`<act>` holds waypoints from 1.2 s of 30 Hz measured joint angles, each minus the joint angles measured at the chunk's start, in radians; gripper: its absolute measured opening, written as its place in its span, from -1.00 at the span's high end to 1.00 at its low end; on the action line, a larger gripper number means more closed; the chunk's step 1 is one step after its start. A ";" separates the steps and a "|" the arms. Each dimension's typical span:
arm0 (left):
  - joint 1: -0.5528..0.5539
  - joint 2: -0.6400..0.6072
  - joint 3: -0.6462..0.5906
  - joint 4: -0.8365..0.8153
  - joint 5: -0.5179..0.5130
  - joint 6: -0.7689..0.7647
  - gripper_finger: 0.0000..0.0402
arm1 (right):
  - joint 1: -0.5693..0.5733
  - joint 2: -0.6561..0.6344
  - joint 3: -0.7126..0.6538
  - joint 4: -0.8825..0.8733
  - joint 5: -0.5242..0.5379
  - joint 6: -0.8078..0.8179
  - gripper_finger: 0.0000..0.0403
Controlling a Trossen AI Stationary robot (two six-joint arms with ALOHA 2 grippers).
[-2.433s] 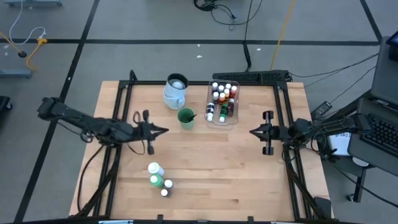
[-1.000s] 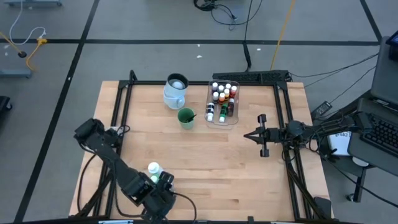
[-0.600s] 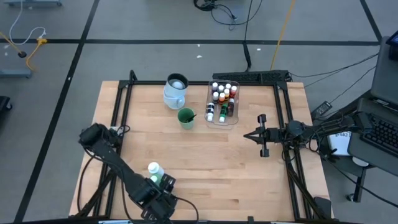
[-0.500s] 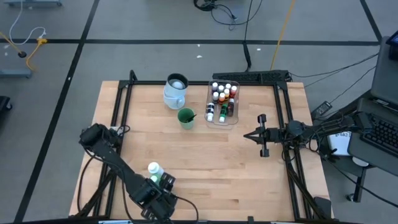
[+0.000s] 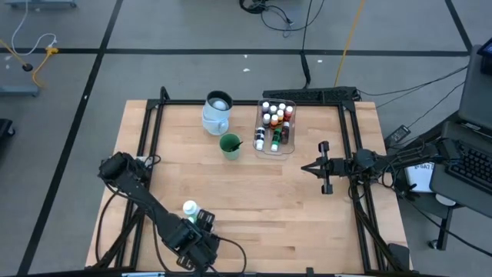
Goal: Pick & Place Paint Supplies
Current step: Put the black paint bottle into the transparent bin
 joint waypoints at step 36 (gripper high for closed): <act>0.012 -0.002 -0.065 0.025 0.046 -0.003 -0.27 | 0.000 0.017 0.000 0.000 0.001 -0.001 0.99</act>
